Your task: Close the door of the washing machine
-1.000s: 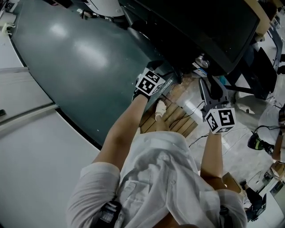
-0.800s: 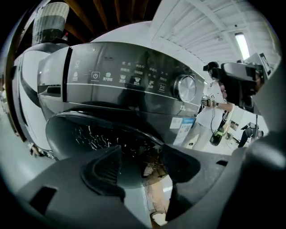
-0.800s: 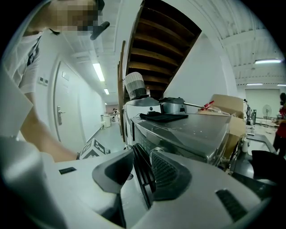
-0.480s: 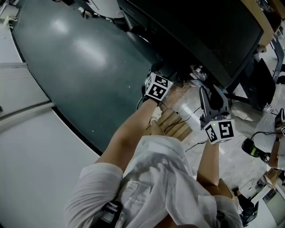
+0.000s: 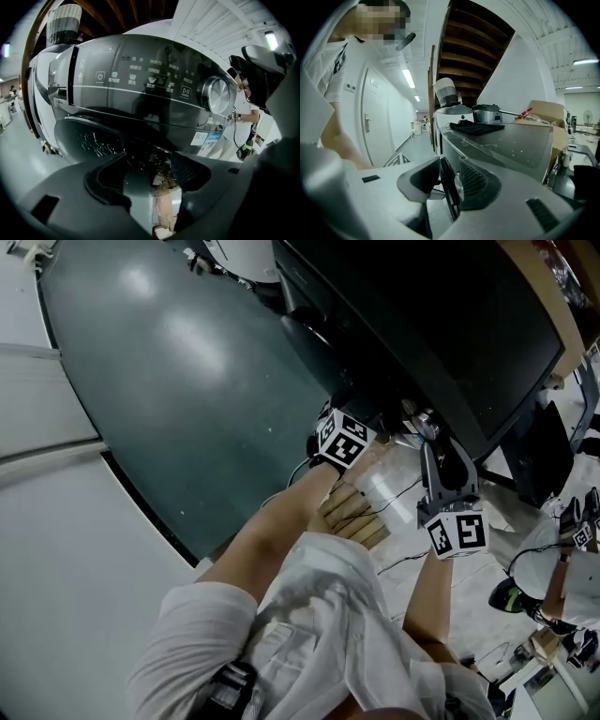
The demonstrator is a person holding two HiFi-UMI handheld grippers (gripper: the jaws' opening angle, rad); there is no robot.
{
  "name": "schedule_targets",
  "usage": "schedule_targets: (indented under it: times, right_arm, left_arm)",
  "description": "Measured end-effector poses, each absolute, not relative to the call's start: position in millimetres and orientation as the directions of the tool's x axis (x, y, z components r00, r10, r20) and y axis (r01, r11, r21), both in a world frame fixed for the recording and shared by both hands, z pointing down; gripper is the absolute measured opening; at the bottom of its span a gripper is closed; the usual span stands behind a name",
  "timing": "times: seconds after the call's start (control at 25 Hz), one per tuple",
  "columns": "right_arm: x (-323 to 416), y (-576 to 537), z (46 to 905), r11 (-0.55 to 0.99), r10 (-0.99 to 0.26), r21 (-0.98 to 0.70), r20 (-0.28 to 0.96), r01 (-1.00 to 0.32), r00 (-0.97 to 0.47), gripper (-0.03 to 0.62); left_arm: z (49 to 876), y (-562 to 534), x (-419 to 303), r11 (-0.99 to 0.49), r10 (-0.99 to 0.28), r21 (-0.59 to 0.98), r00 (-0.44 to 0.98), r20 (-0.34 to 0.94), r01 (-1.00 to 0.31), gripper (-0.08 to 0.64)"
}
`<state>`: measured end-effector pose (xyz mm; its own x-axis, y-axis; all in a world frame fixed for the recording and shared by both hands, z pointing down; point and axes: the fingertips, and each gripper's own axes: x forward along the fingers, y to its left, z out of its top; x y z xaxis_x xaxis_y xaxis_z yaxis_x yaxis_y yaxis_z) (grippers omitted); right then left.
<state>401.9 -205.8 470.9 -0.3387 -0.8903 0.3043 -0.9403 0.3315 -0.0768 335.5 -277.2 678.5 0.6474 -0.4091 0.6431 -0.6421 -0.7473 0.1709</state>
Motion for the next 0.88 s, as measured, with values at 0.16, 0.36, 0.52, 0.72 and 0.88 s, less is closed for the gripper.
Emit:
schedule_targets:
  times: [0.16,0.36,0.52,0.72,0.88]
  right_arm:
    - [396,-208,470,0.348,-0.884,-0.073,0.306,-0.935,-0.353,0.146]
    - [373,-206,464,0.378,-0.871,-0.06,0.315,-0.924,-0.377,0.146]
    - [348,-200,460,0.405,-0.861,-0.061,0.312,-0.912,-0.403,0.146]
    - [317,-189,459,0.424,-0.851,-0.063,0.315,-0.904,-0.421,0.146]
    - [290,-179,458,0.431,-0.845,-0.069,0.319,-0.9,-0.43,0.146]
  left_arm:
    - [678,-279,335,-0.753,-0.402,0.174,0.653,0.642,-0.635,0.296]
    - [672,-275,331,-0.762,-0.344,0.268,0.72,0.603,-0.589,0.293]
    - [651,-273,304,-0.743,-0.379,0.312,0.756,0.533,-0.593,0.299]
    - [621,-263,250,-0.715,-0.427,0.354,0.777,0.462,-0.603,0.299]
    - [599,-253,194,-0.691,-0.475,0.361,0.769,0.428,-0.627,0.299]
